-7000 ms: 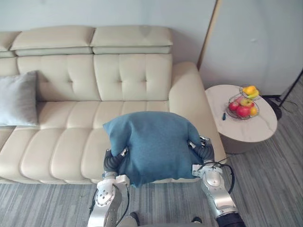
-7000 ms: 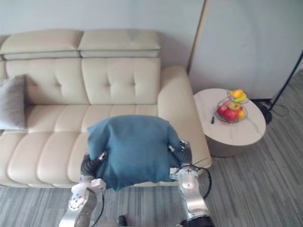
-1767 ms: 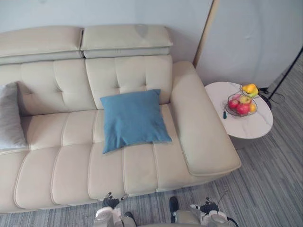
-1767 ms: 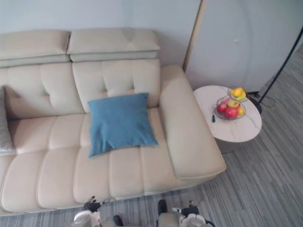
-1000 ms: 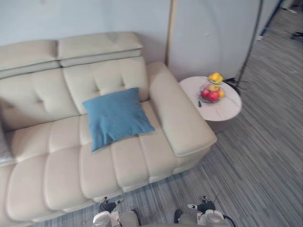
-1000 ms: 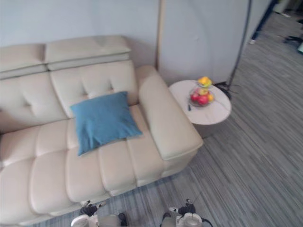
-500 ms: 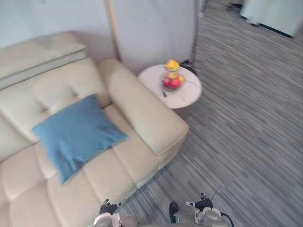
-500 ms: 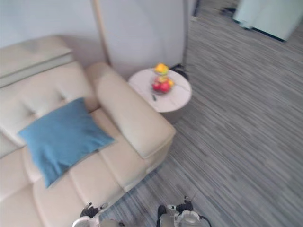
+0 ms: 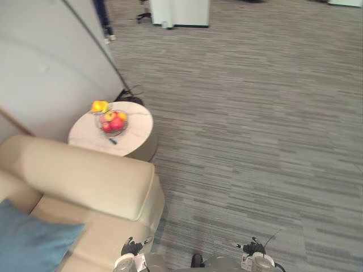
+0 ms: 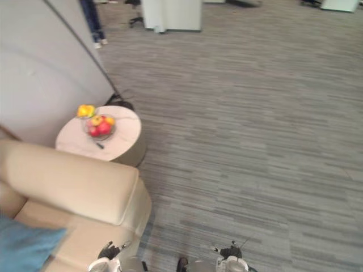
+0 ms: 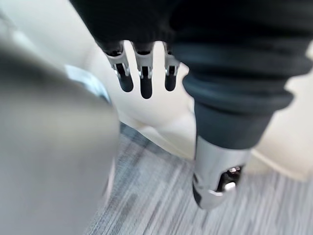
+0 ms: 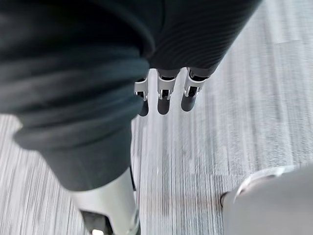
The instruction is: Pick up cushions and gather them together orderly.
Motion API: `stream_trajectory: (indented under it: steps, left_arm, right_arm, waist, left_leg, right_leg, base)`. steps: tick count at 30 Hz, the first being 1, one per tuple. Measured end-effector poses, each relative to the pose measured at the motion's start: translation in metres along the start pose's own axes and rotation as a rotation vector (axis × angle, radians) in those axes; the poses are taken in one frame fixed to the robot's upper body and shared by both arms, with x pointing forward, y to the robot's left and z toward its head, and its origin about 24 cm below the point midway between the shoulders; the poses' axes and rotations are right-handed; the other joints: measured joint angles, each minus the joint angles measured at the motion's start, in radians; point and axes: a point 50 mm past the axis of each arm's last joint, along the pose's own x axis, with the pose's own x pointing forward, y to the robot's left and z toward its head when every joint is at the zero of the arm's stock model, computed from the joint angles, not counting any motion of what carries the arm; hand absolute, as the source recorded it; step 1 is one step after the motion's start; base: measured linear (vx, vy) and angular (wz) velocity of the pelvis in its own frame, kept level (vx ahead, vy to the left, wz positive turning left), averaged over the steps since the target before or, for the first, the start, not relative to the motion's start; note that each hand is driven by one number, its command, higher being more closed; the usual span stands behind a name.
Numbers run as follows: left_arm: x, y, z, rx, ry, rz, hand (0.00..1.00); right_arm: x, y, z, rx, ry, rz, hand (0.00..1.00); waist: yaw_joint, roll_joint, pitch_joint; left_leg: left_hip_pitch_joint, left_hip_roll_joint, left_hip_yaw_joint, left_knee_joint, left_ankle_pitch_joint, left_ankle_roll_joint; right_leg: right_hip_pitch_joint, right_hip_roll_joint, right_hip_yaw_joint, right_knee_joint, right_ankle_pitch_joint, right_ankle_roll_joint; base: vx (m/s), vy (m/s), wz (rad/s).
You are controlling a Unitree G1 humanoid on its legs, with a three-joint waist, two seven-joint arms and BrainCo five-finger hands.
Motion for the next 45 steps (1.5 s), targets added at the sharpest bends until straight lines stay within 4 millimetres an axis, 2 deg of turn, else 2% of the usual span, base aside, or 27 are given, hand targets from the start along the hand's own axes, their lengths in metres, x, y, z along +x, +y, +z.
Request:
stream_trajectory:
  steps: [3, 4, 5, 6, 8, 11, 14, 16, 17, 21, 22, 23, 24, 25, 26, 28, 30, 31, 32, 34, 36, 37, 38, 40, 42, 43, 45]
  left_arm:
    - [-0.001, -0.001, -0.002, -0.005, 0.002, 0.002, 0.00]
    - [-0.001, -0.001, -0.005, -0.011, 0.011, 0.004, 0.00]
    - [-0.001, 0.003, -0.004, -0.028, 0.008, 0.018, 0.00]
    - [-0.001, 0.007, -0.004, -0.030, 0.009, 0.026, 0.00]
    - [0.000, 0.012, -0.003, -0.024, 0.011, 0.041, 0.00]
    - [0.001, 0.010, -0.001, -0.008, 0.012, 0.034, 0.00]
    - [0.002, 0.004, 0.000, 0.035, 0.018, 0.008, 0.00]
    - [0.002, 0.005, -0.002, 0.083, 0.027, -0.003, 0.00]
    - [0.004, 0.007, 0.001, 0.116, 0.022, -0.008, 0.00]
    - [0.004, -0.009, 0.002, 0.141, 0.024, -0.053, 0.00]
    - [0.004, -0.013, 0.003, 0.136, 0.023, -0.064, 0.00]
    - [0.004, -0.016, 0.006, 0.121, 0.012, -0.071, 0.00]
    - [0.004, -0.016, 0.007, 0.116, 0.006, -0.071, 0.00]
    - [0.004, -0.016, 0.011, 0.102, -0.015, -0.069, 0.00]
    - [0.003, -0.014, 0.016, 0.099, -0.042, -0.065, 0.00]
    - [0.003, -0.014, 0.018, 0.096, -0.057, -0.065, 0.00]
    - [0.002, -0.018, 0.020, 0.089, -0.071, -0.071, 0.00]
    - [0.002, -0.016, 0.021, 0.076, -0.074, -0.065, 0.00]
    - [0.002, -0.016, 0.020, 0.070, -0.071, -0.063, 0.00]
    - [0.003, -0.009, 0.020, 0.073, -0.073, -0.044, 0.00]
    - [0.003, -0.006, 0.021, 0.063, -0.073, -0.035, 0.00]
    - [0.003, -0.004, 0.019, 0.058, -0.062, -0.026, 0.00]
    - [0.003, -0.005, 0.017, 0.062, -0.053, -0.028, 0.00]
    - [0.003, -0.007, 0.017, 0.093, -0.050, -0.038, 0.00]
    - [0.003, -0.009, 0.016, 0.110, -0.046, -0.045, 0.00]
    - [0.003, -0.012, 0.017, 0.118, -0.050, -0.058, 0.00]
    - [0.004, -0.014, 0.023, 0.125, -0.063, -0.061, 0.00]
  right_arm:
    - [0.000, 0.002, 0.002, -0.011, -0.008, 0.006, 0.00]
    - [0.000, 0.003, 0.002, -0.020, -0.010, 0.011, 0.00]
    - [-0.001, 0.008, 0.001, -0.023, -0.008, 0.024, 0.00]
    - [-0.001, 0.009, 0.000, -0.023, -0.006, 0.027, 0.00]
    - [-0.004, 0.015, -0.004, -0.012, 0.006, 0.041, 0.00]
    - [-0.004, 0.021, 0.001, -0.008, -0.013, 0.059, 0.00]
    - [-0.004, 0.026, 0.005, -0.003, -0.026, 0.073, 0.00]
    - [-0.003, 0.027, 0.008, -0.005, -0.032, 0.075, 0.00]
    - [-0.002, 0.027, 0.008, -0.009, -0.029, 0.075, 0.00]
    - [0.005, 0.005, 0.014, -0.030, -0.028, 0.021, 0.00]
    - [0.006, -0.002, 0.010, -0.014, -0.010, -0.001, 0.00]
    - [0.005, -0.009, 0.003, 0.007, 0.013, -0.023, 0.00]
    - [0.005, -0.009, 0.002, 0.006, 0.014, -0.024, 0.00]
    - [0.005, -0.009, 0.004, 0.018, 0.007, -0.030, 0.00]
    - [0.004, -0.006, 0.007, 0.034, -0.006, -0.031, 0.00]
    - [0.004, -0.002, 0.008, 0.063, -0.005, -0.024, 0.00]
    - [0.003, 0.001, 0.007, 0.067, -0.003, -0.021, 0.00]
    - [0.002, 0.003, 0.004, 0.068, 0.006, -0.016, 0.00]
    - [0.002, 0.003, 0.004, 0.067, 0.010, -0.017, 0.00]
    - [-0.001, 0.018, -0.001, 0.093, 0.032, 0.018, 0.00]
    - [-0.003, 0.022, -0.004, 0.105, 0.040, 0.029, 0.00]
    - [-0.004, 0.023, -0.005, 0.107, 0.043, 0.034, 0.00]
    - [-0.004, 0.024, -0.005, 0.108, 0.043, 0.037, 0.00]
    - [-0.004, 0.023, 0.001, 0.115, 0.011, 0.041, 0.00]
    - [-0.004, 0.021, 0.003, 0.116, -0.002, 0.036, 0.00]
    - [-0.004, 0.019, 0.007, 0.121, -0.025, 0.033, 0.00]
    - [-0.004, 0.024, 0.013, 0.126, -0.042, 0.050, 0.00]
  waist:
    - [0.009, 0.006, 0.000]
    - [0.011, 0.008, -0.002]
    - [0.011, 0.001, -0.002]
    - [0.013, -0.002, -0.003]
    - [0.024, -0.033, -0.020]
    - [0.037, -0.031, -0.013]
    - [0.036, -0.019, -0.006]
    - [0.036, -0.021, -0.008]
    - [0.031, -0.041, -0.006]
    - [0.000, 0.013, 0.006]
    - [0.000, 0.027, 0.015]
    - [-0.007, 0.039, 0.023]
    - [0.000, 0.039, 0.027]
    - [0.010, 0.036, 0.045]
    - [0.014, 0.034, 0.053]
    - [0.032, 0.033, 0.053]
    - [0.051, 0.034, 0.053]
    - [0.064, 0.021, 0.050]
    - [0.069, 0.011, 0.048]
    - [0.062, -0.029, 0.006]
    - [0.067, -0.038, 0.003]
    - [0.081, -0.046, -0.001]
    - [0.085, -0.044, 0.002]
    - [0.067, -0.041, 0.008]
    - [0.057, -0.034, 0.012]
    - [0.050, -0.028, 0.007]
    - [0.047, -0.045, 0.019]
  left_leg:
    - [-0.023, -0.082, -0.214, -0.191, 0.029, 0.006]
    - [-0.012, -0.069, -0.214, -0.232, 0.064, 0.030]
    - [0.022, -0.056, -0.162, -0.241, 0.082, -0.006]
    - [0.032, -0.051, -0.130, -0.246, 0.079, -0.003]
    - [0.068, -0.031, 0.010, -0.261, 0.058, 0.016]
    - [0.153, -0.008, 0.127, -0.287, 0.045, 0.039]
    - [0.260, 0.033, 0.227, -0.337, 0.045, 0.039]
    - [0.303, 0.042, 0.277, -0.371, 0.045, 0.039]
    - [0.328, 0.032, 0.299, -0.385, 0.042, 0.032]
    - [0.367, 0.063, 0.283, -0.382, 0.090, -0.019]
    - [0.352, 0.090, 0.269, -0.281, 0.093, -0.026]
    - [0.274, 0.145, 0.224, -0.023, 0.156, 0.020]
    - [0.236, 0.160, 0.200, 0.071, 0.168, 0.052]
    - [0.152, 0.173, 0.161, 0.274, 0.113, 0.086]
    - [0.042, 0.133, 0.129, 0.343, 0.043, 0.082]
    - [-0.057, 0.058, 0.093, 0.190, 0.015, 0.077]
    - [-0.096, -0.026, 0.031, -0.136, 0.052, 0.056]
    - [-0.096, -0.052, 0.012, -0.179, 0.146, 0.030]
    - [-0.083, -0.064, 0.021, -0.186, 0.150, 0.040]
    - [-0.062, -0.088, 0.095, -0.198, 0.084, 0.060]
    - [-0.040, -0.089, 0.132, -0.177, 0.061, 0.098]
    - [0.008, -0.097, 0.170, -0.188, 0.035, 0.112]
    - [0.061, -0.101, 0.190, -0.204, 0.018, 0.120]
    - [0.158, -0.102, 0.188, -0.228, -0.007, 0.131]
    - [0.251, -0.096, 0.190, -0.274, -0.011, 0.135]
    - [0.314, -0.074, 0.194, -0.328, -0.030, 0.109]
    - [0.378, -0.062, 0.219, -0.388, -0.049, 0.085]
  right_leg:
    - [-0.002, 0.031, 0.131, -0.003, -0.005, 0.018]
    - [-0.001, 0.048, 0.173, 0.012, -0.020, 0.025]
    - [-0.001, 0.056, 0.227, 0.047, -0.050, 0.030]
    - [-0.007, 0.051, 0.242, 0.062, -0.065, 0.042]
    - [-0.057, -0.030, 0.161, 0.148, -0.097, 0.117]
    - [-0.096, -0.156, -0.066, 0.251, -0.080, 0.186]
    - [-0.114, -0.263, -0.318, 0.271, -0.088, 0.163]
    - [-0.145, -0.290, -0.404, 0.208, -0.061, 0.149]
    - [-0.156, -0.309, -0.459, 0.148, 0.006, 0.095]
    - [-0.132, -0.242, -0.432, 0.141, -0.023, 0.073]
    - [-0.097, -0.219, -0.424, 0.117, -0.033, 0.068]
    - [-0.022, -0.178, -0.410, 0.066, -0.035, 0.066]
    - [0.006, -0.172, -0.399, 0.050, -0.037, 0.063]
    - [0.064, -0.153, -0.360, 0.020, -0.050, 0.048]
    - [0.108, -0.152, -0.300, 0.007, -0.087, 0.051]
    - [0.125, -0.159, -0.218, 0.004, -0.101, 0.071]
    - [0.141, -0.176, -0.125, 0.005, -0.130, 0.113]
    - [0.152, -0.192, -0.077, 0.004, -0.145, 0.129]
    - [0.159, -0.199, -0.055, -0.002, -0.151, 0.136]
    - [0.171, -0.227, 0.016, -0.044, -0.127, 0.143]
    - [0.168, -0.240, 0.034, 0.006, -0.112, 0.162]
    - [0.130, -0.260, 0.057, 0.130, -0.114, 0.190]
    - [0.056, -0.272, 0.069, 0.325, -0.080, 0.269]
    - [-0.055, -0.284, 0.038, 0.654, -0.040, 0.344]
    - [-0.119, -0.307, -0.048, 0.774, -0.056, 0.290]
    - [-0.176, -0.326, -0.144, 0.755, -0.069, 0.239]
    - [-0.254, -0.350, -0.232, 0.641, -0.085, 0.206]
  base:
    - [0.20, 0.169, -1.51]
    - [0.32, 0.250, -1.48]
    - [0.29, 0.219, -1.42]
    - [0.30, 0.223, -1.40]
    - [0.28, 0.227, -1.42]
    - [0.21, 0.142, -1.27]
    - [0.25, -0.042, -1.26]
    - [0.23, -0.116, -1.01]
    - [0.30, -0.161, -1.08]
    - [0.30, -0.166, -0.60]
    - [0.41, -0.183, -0.45]
    - [0.38, -0.151, -0.44]
    - [0.31, -0.080, -0.64]
    - [0.25, 0.029, -0.98]
    - [0.30, 0.071, -1.38]
    - [0.30, 0.177, -1.32]
    - [0.34, 0.279, -1.26]
    - [0.31, 0.247, -1.07]
    - [0.36, 0.201, -0.87]
    - [0.51, 0.210, -0.61]
    - [0.50, 0.207, -0.57]
    - [0.54, 0.216, -0.76]
    - [0.42, 0.157, -0.64]
    - [0.40, 0.069, -0.23]
    - [0.38, -0.001, -0.10]
    - [0.39, -0.032, -0.12]
    - [0.48, -0.098, -0.27]
